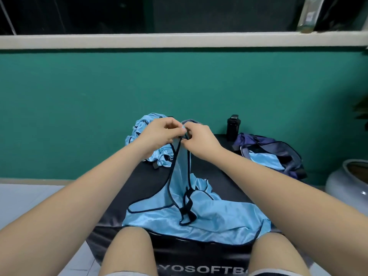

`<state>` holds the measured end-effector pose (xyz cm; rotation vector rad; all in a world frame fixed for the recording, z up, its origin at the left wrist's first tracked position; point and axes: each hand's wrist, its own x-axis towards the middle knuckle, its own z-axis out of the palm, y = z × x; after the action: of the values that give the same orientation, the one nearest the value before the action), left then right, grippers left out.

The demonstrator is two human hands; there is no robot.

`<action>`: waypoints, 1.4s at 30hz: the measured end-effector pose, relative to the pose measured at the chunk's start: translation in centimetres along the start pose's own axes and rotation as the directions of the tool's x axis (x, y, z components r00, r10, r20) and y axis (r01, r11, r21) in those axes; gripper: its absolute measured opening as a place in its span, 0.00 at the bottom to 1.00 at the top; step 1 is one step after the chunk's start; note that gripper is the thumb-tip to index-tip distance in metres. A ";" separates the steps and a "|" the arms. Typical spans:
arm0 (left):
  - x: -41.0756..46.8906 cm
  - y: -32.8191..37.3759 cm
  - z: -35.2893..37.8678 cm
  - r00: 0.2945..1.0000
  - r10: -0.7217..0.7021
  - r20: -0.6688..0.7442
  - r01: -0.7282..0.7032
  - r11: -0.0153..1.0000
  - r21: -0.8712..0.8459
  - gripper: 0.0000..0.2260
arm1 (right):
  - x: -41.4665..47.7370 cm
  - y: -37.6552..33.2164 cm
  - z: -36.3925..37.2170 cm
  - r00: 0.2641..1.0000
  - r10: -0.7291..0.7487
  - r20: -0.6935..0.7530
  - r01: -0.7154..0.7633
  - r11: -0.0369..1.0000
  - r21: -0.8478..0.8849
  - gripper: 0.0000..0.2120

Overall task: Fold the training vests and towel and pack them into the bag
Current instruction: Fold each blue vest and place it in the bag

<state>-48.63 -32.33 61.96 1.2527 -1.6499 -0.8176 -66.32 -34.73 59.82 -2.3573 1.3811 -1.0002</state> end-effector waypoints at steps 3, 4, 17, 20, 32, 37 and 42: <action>-0.7 0.5 0.6 0.999 0.027 0.030 -0.029 0.997 0.068 0.05 | -0.1 -0.1 -1.9 1.000 -0.004 -0.007 0.004 1.000 -0.031 0.07; -0.9 0.8 0.8 0.999 0.035 0.031 -0.037 0.997 0.065 0.05 | -0.2 -0.3 -2.4 1.000 -0.010 -0.002 0.010 0.999 -0.040 0.11; -1.1 7.9 -0.3 0.970 0.244 -0.013 -0.243 0.967 0.079 0.02 | 0.0 -2.9 -10.4 0.963 0.009 0.271 -0.110 0.926 0.361 0.24; -1.6 9.9 -1.0 0.954 0.298 -0.017 -0.294 0.949 0.110 0.04 | 0.0 -3.1 -11.6 0.922 0.061 0.381 -0.278 0.790 0.546 0.32; -4.3 15.8 -4.5 0.911 0.409 -0.046 -0.384 0.885 0.262 0.08 | -0.2 -5.9 -17.1 0.972 0.103 0.212 -0.232 0.580 0.781 0.16; -4.8 16.6 -5.2 0.894 0.440 -0.085 -0.397 0.866 0.303 0.10 | 0.1 -7.7 -20.3 0.983 0.109 0.150 -0.186 0.628 0.756 0.18; -5.9 14.5 -4.5 0.923 0.372 -0.098 -0.350 0.918 0.187 0.11 | 0.1 -8.1 -21.8 0.982 0.148 0.114 -0.186 0.705 0.685 0.14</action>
<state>-49.35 -22.64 75.01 1.0397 -1.7974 -0.3679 -75.14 -27.61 80.07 -1.6455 0.9332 -1.1380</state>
